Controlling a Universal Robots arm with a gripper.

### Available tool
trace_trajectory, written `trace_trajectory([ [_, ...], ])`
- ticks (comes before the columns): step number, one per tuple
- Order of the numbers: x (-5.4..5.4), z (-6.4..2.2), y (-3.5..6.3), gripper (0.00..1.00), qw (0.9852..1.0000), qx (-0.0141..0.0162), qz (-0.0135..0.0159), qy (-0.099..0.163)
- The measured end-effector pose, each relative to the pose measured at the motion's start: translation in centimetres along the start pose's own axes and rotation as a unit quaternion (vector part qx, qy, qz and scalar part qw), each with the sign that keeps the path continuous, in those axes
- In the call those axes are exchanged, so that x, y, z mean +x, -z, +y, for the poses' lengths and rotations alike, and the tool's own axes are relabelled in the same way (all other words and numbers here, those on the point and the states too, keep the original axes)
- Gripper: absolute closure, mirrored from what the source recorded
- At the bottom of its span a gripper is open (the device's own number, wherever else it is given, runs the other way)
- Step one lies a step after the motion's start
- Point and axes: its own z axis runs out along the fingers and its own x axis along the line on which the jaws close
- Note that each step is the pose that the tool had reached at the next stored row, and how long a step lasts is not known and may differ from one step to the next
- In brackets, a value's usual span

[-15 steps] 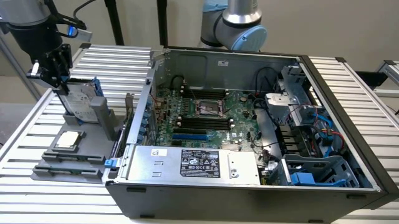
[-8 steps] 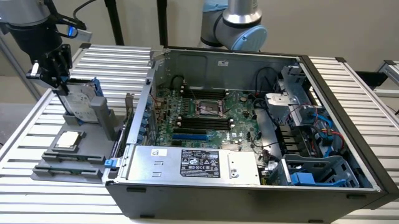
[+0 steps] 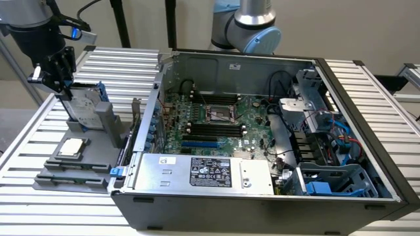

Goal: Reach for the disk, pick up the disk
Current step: 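Pick up the disk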

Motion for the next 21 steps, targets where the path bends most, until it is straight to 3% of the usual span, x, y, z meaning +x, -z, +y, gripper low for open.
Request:
trace_trajectory([
  [14,0.1,0.01,0.10,0.67,1.0000,0.0000,0.0000,0.000],
  [21,0.1,-0.07,1.76,0.67,1.0000,0.0000,0.0000,0.000],
])
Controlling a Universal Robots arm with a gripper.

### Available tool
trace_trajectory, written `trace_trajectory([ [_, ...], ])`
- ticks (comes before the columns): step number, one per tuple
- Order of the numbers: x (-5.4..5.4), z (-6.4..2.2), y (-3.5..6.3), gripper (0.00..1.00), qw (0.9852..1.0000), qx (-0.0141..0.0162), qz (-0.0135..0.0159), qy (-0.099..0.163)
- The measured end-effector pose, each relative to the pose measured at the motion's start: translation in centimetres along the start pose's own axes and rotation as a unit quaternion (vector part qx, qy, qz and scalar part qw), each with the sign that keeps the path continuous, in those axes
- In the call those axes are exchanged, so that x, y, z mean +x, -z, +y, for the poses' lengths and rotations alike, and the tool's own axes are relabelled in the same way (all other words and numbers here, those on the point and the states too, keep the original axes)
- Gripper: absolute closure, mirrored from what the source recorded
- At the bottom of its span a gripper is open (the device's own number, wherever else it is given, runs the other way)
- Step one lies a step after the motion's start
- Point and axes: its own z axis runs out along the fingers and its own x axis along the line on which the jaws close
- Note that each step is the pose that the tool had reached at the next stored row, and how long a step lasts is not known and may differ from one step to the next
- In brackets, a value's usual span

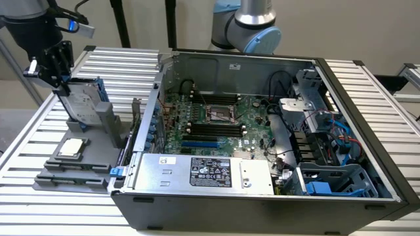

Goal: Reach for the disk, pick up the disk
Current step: 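Pick up the disk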

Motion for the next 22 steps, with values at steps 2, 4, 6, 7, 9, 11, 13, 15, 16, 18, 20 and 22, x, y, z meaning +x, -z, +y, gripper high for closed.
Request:
trace_trajectory([
  [2,0.0,-0.13,0.86,0.67,1.0000,0.0000,0.0000,0.000],
  [4,0.0,-0.29,1.78,0.67,1.0000,0.0000,-0.0003,0.000],
  [6,0.0,-0.48,2.68,0.67,1.0000,0.0000,-0.0004,0.000],
  [7,0.0,-0.59,3.16,0.67,1.0000,0.0000,-0.0005,0.000],
  [9,0.0,-0.81,4.07,0.67,1.0000,0.0000,-0.0006,0.000],
  [11,0.0,-1.09,4.97,0.67,1.0000,0.0000,-0.0008,0.001],
  [13,0.0,-1.44,5.88,0.67,1.0000,0.0000,-0.0010,0.002],
  [15,0.0,-1.83,6.82,0.67,1.0000,-0.0001,-0.0016,0.003],
  [16,0.0,-2.05,7.27,0.67,1.0000,0.0000,-0.0020,0.003],
  [18,0.0,-2.49,8.18,0.67,1.0000,-0.0001,-0.0034,0.005],
  [20,0.0,-2.98,9.11,0.67,1.0000,-0.0002,-0.0057,0.006],
  [22,0.1,-3.48,10.01,0.67,0.9999,-0.0002,-0.0081,0.008],
])
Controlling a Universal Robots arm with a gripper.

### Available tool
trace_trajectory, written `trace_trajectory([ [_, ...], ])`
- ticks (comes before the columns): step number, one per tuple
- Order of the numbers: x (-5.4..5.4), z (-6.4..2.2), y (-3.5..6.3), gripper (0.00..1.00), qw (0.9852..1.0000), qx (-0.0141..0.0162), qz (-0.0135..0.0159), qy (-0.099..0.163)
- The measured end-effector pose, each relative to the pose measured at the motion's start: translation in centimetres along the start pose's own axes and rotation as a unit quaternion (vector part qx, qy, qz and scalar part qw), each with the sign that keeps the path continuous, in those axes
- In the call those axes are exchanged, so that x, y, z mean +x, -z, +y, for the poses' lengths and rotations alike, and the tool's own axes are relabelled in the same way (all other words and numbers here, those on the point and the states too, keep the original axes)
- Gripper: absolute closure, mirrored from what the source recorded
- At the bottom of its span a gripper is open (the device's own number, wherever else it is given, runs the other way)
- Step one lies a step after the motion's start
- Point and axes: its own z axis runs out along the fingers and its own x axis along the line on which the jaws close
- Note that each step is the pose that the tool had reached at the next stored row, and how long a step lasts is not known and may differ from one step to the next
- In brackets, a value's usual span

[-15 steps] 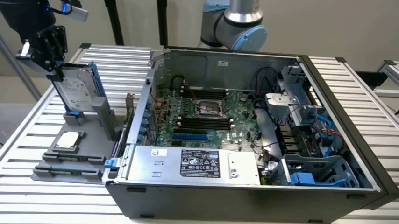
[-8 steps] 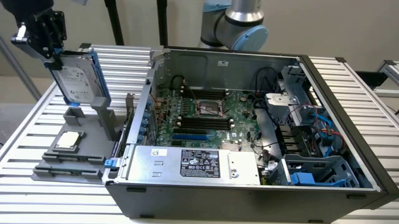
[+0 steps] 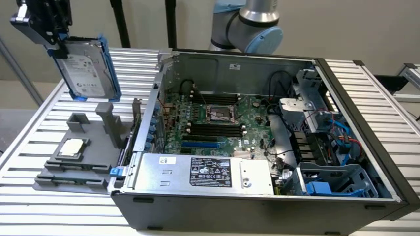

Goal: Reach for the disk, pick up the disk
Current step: 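Pick up the disk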

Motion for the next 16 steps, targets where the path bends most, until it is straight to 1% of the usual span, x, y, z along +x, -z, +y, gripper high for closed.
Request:
trace_trajectory([
  [4,0.1,-1.08,1.85,0.67,1.0000,0.0000,-0.0046,0.002],
  [9,0.3,-2.68,4.15,0.67,1.0000,-0.0002,-0.0090,0.004],
  [11,0.4,-3.47,5.07,0.67,0.9999,-0.0004,-0.0098,0.004],
  [16,0.7,-5.73,7.42,0.67,0.9999,-0.0014,-0.0103,0.004],
])
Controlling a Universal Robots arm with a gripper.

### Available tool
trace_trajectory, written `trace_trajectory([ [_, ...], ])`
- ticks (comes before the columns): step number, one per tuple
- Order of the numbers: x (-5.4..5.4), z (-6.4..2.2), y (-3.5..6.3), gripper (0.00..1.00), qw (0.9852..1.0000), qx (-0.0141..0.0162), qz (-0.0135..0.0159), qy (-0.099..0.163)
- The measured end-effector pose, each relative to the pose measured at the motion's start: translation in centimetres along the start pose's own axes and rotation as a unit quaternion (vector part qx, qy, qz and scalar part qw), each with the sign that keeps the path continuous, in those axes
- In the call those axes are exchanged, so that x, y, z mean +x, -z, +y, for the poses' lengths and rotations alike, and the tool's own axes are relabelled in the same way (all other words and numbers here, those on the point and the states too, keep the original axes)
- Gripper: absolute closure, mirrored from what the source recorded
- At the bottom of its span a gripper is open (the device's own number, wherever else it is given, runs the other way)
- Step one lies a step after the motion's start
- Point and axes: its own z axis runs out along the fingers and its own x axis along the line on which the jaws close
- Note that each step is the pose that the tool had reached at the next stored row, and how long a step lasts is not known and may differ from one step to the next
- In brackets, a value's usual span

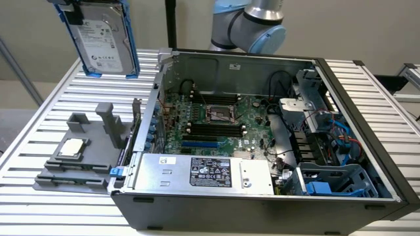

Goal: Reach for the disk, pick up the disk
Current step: 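Pick up the disk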

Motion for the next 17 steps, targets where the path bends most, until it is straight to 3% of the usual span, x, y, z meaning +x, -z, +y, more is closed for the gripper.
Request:
trace_trajectory([
  [8,0.4,-3.55,3.55,0.67,1.0000,-0.0027,0.0000,0.000],
  [17,0.7,-7.65,4.70,0.67,1.0000,-0.0047,-0.0001,0.000],
])
